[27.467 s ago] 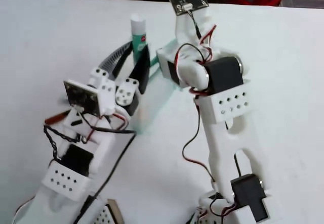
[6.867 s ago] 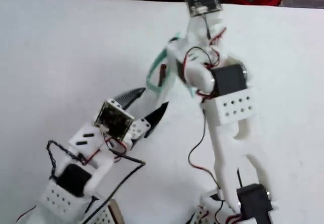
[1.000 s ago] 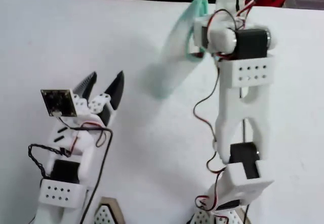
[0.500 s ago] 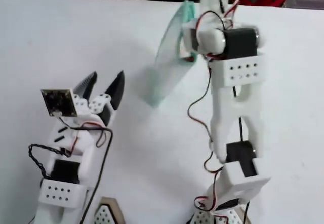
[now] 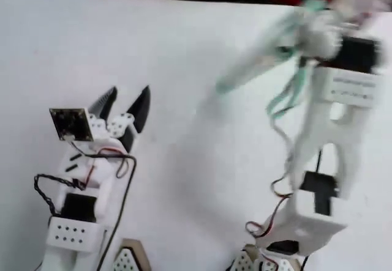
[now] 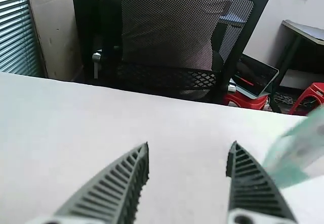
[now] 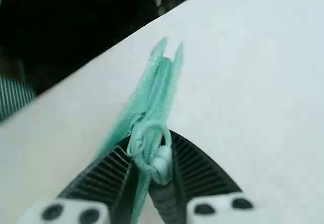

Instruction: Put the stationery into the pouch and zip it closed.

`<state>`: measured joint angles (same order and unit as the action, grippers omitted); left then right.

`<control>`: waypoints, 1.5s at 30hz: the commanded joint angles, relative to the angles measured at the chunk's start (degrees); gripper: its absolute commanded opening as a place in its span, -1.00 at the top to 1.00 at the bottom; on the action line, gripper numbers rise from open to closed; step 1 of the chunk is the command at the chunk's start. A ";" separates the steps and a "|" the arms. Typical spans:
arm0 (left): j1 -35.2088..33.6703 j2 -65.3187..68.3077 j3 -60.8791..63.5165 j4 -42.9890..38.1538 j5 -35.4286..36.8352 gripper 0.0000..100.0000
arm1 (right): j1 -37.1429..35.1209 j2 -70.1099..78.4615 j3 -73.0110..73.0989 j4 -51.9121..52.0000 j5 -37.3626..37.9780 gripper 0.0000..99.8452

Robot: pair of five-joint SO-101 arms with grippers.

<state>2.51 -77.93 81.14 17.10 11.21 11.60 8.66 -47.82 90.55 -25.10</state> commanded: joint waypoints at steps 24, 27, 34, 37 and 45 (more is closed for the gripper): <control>0.22 -0.66 -0.26 -1.41 -0.79 0.50 | -16.84 -4.18 -5.01 -0.48 18.46 0.96; 0.31 -0.66 -0.26 -1.41 -0.79 0.50 | -18.33 -4.18 -5.01 -0.48 19.25 0.96; 0.31 -0.66 -0.26 -1.41 -0.79 0.50 | -38.37 -3.91 -4.48 7.52 58.99 0.96; 0.31 -0.66 -0.26 -1.41 -0.79 0.50 | -38.81 -4.18 -5.10 6.90 58.64 0.96; 0.31 -0.66 -0.26 -1.41 -0.79 0.50 | -32.04 -3.56 -4.40 7.25 61.27 0.96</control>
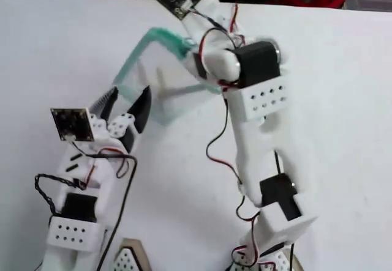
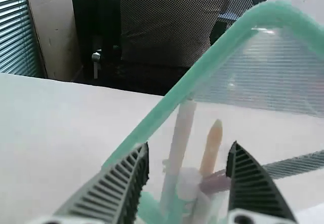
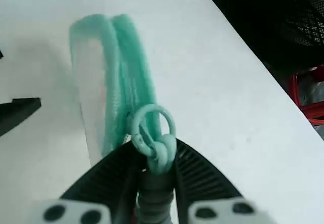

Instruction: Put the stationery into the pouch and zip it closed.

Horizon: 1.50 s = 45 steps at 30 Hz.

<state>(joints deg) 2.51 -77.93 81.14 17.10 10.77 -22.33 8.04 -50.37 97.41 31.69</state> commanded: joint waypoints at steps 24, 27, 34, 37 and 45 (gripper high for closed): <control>0.31 -0.66 -0.35 -1.41 -0.35 0.50 | 1.80 -7.34 -8.35 0.66 7.91 0.96; 0.31 -0.66 -0.35 -1.41 -0.35 0.50 | 1.80 -7.43 -3.34 0.75 13.63 0.96; 0.31 -0.66 -0.44 -1.41 -0.35 0.50 | 1.19 -7.43 4.92 1.01 24.97 0.96; 0.31 -0.66 -0.44 -1.49 -0.35 0.50 | -1.71 -7.43 7.47 1.01 27.34 0.96; 0.31 -0.75 -0.70 -3.87 -0.35 0.50 | -9.27 -10.15 16.26 1.10 33.32 0.96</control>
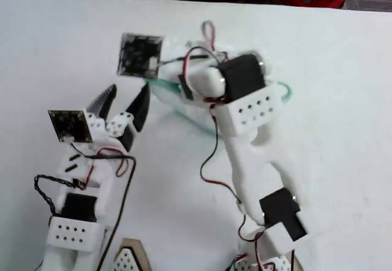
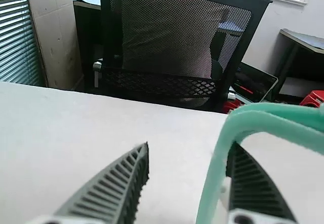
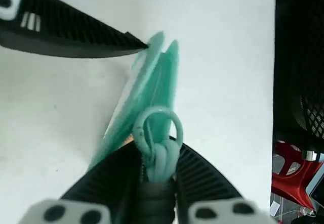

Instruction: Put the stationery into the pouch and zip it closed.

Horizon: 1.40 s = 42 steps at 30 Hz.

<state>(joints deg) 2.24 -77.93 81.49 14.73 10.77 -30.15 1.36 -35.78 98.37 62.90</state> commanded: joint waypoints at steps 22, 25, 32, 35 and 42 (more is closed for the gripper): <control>5.49 -0.66 -20.92 13.80 -30.42 0.49 | -1.71 -19.56 17.58 -0.13 7.21 0.96; -1.63 -0.66 -25.76 17.32 -22.95 0.50 | -1.71 -19.21 17.49 -0.31 5.36 0.96; 0.66 -0.31 -23.56 13.63 -7.47 0.49 | -2.24 -19.65 17.05 -1.98 2.46 0.96; 4.09 -0.31 -21.63 12.92 -7.30 0.49 | -1.71 -19.12 13.98 -2.07 -0.62 0.96; 8.13 -0.31 -19.25 14.07 -12.75 0.49 | -1.63 -19.03 7.65 -2.42 -5.63 0.96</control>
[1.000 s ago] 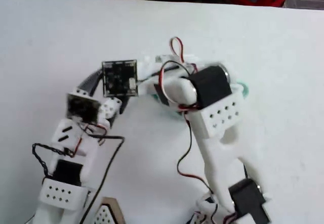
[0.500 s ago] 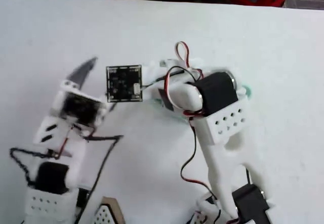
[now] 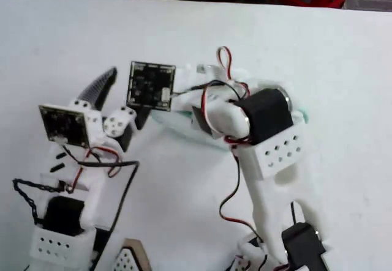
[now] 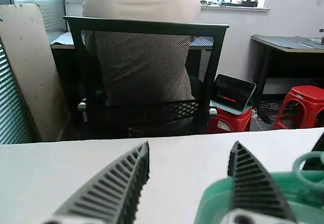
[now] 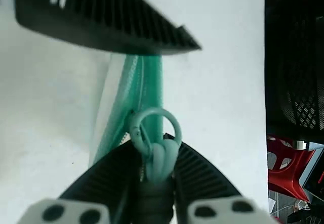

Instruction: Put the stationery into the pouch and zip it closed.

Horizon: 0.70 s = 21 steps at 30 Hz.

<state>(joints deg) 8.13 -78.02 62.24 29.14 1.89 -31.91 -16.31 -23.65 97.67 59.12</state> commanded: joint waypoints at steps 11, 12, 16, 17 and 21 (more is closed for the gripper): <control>6.02 -0.57 -0.09 9.76 -12.04 0.49 | 6.55 1.45 -5.54 -10.24 -13.63 0.96; 7.08 -0.57 0.00 9.93 -12.04 0.49 | 6.81 2.24 -5.54 -10.68 -14.42 0.96; 9.36 -0.57 -0.44 9.67 -12.13 0.49 | 6.73 3.91 -5.54 -10.86 -15.38 0.96; 9.36 -0.57 -0.44 8.79 -12.13 0.49 | 6.73 3.91 -5.54 -10.86 -15.38 0.96; 8.22 -0.48 0.00 5.71 -12.13 0.49 | 6.90 3.91 -5.80 -10.51 -15.56 0.96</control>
<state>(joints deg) 16.31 -78.02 62.77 37.23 -9.63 -25.93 -11.82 -26.11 88.53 44.09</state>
